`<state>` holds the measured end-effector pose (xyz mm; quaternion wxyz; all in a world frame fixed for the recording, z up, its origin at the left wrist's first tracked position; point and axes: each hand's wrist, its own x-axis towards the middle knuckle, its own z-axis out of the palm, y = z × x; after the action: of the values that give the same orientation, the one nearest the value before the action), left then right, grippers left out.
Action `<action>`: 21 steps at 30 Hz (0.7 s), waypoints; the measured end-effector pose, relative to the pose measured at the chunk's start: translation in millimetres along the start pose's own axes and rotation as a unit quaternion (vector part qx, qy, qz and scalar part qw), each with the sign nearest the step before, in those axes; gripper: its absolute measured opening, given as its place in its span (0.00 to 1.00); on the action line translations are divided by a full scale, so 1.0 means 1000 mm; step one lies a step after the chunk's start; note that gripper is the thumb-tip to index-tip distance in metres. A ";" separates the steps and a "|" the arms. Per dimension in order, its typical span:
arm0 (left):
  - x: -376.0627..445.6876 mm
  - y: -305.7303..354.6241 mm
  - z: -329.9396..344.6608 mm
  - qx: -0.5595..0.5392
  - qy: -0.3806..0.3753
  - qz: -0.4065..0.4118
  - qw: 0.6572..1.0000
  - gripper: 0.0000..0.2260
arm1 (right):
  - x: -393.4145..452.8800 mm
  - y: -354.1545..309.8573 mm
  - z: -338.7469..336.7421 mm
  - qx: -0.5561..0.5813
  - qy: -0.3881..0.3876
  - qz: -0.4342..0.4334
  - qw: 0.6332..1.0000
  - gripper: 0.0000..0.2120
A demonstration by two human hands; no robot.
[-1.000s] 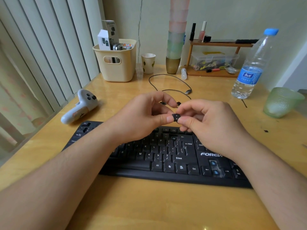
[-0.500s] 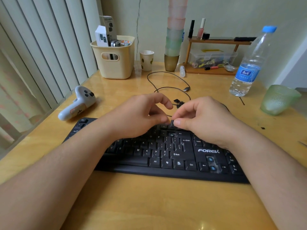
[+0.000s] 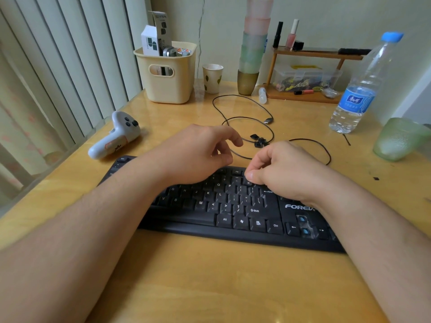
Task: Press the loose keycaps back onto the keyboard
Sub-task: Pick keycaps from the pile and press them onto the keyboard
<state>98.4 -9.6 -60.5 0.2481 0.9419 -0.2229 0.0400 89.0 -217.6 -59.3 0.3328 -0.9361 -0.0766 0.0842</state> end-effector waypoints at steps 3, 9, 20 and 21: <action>0.000 0.000 0.002 0.007 -0.005 0.003 1.000 0.13 | 0.000 0.001 0.002 -0.011 -0.006 0.002 1.000 0.07; 0.002 0.003 0.007 0.023 -0.020 0.017 0.999 0.14 | -0.002 -0.002 0.001 -0.025 0.006 0.000 1.000 0.08; 0.003 0.003 0.010 0.032 -0.018 0.019 0.999 0.15 | -0.001 -0.003 0.003 -0.037 0.041 -0.015 0.998 0.08; 0.003 0.003 0.010 0.032 -0.018 0.021 0.999 0.15 | -0.001 -0.003 0.003 -0.046 0.040 -0.014 0.998 0.07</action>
<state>99.5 -18.1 -67.1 0.2132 0.9449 -0.2457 0.0357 86.7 -213.8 -58.9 0.2931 -0.9519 -0.0805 0.0386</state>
